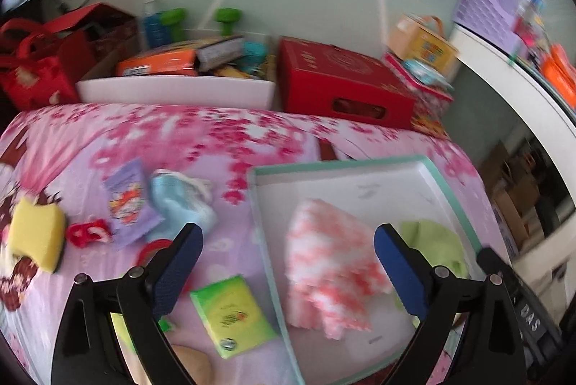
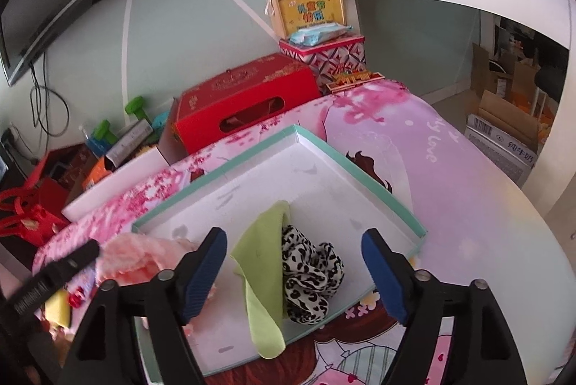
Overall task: Organize soft objects
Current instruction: 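Move the left tool to the yellow sponge while the right tool moves to a green tissue pack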
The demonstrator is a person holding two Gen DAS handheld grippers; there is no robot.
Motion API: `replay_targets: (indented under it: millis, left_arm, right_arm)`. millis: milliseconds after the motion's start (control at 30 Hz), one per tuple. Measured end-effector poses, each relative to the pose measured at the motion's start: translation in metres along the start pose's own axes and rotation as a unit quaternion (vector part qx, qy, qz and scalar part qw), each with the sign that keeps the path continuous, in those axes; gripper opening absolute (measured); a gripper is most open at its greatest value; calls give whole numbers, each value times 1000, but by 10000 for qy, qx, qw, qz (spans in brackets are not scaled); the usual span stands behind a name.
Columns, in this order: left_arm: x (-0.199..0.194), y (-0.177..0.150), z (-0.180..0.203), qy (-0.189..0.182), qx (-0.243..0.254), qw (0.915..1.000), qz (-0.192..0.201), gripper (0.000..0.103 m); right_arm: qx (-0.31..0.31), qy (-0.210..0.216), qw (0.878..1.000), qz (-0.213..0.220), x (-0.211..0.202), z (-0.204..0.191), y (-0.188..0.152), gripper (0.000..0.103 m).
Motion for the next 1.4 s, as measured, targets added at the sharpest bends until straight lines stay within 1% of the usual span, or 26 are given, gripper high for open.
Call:
replay_targets:
  millis: [33, 100, 133, 367, 500, 633, 700, 800, 900, 1033, 1100, 1300, 1400]
  left_arm:
    - [-1, 3, -9, 102, -131, 9998, 63, 96]
    - [-2, 7, -23, 260, -340, 9990, 135, 96]
    - [-2, 8, -34, 379, -479, 9980, 163, 96]
    - [5, 2, -81, 996, -893, 9910, 74, 96]
    - [2, -3, -105, 1204, -1118, 9864, 69, 96]
    - [-9, -13, -137, 1577, -1420, 9772, 51, 96]
    - [-15, -16, -150, 1701, -1524, 9735, 80, 96]
    - [-30, -16, -170, 1866, -1656, 9682, 169, 96]
    - [-42, -16, -185, 2022, -1737, 9635, 255, 96]
    - [-56, -18, -206, 2303, -1718, 9574, 291, 96]
    - [-62, -18, -217, 2407, -1719, 9548, 285, 96]
    - [-74, -21, -238, 2530, -1652, 9529, 255, 96]
    - [-81, -23, -255, 2603, -1703, 9501, 251, 96]
  right_arm:
    - [-59, -32, 10000, -34, 2, -1, -1, 88]
    - [-154, -64, 9998, -100, 5, -3, -3, 100]
    - [-184, -72, 9997, -115, 6, -4, -4, 103]
    - [-398, -173, 9987, -258, 12, -12, -10, 103]
    - [-549, -14, 9983, -212, 8, -31, -9, 103]
    - [-764, 208, 9968, -142, 1, -58, -7, 103]
    - [-863, 382, 9955, -126, -1, -75, -7, 103]
    - [-1149, 739, 9904, -187, -3, -111, -14, 103]
    - [-1459, 965, 9843, -232, -6, -143, -21, 103]
    - [-1784, 1429, 9730, -307, -15, -189, -37, 103]
    - [-1910, 1581, 9682, -333, -20, -207, -45, 103]
    - [-2224, 1767, 9579, -415, -28, -245, -62, 103]
    - [-2301, 1806, 9551, -466, -29, -256, -68, 103]
Point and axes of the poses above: each gripper's, at about its wrist camera, not at the fingertips, and x roughly the way its jaws point, z to its right, y to its top, the point moved 10 cm from there along x, roughly the way its jaws point, and after that the axes turned 6 degrees about -x, right-handed, at the moved point
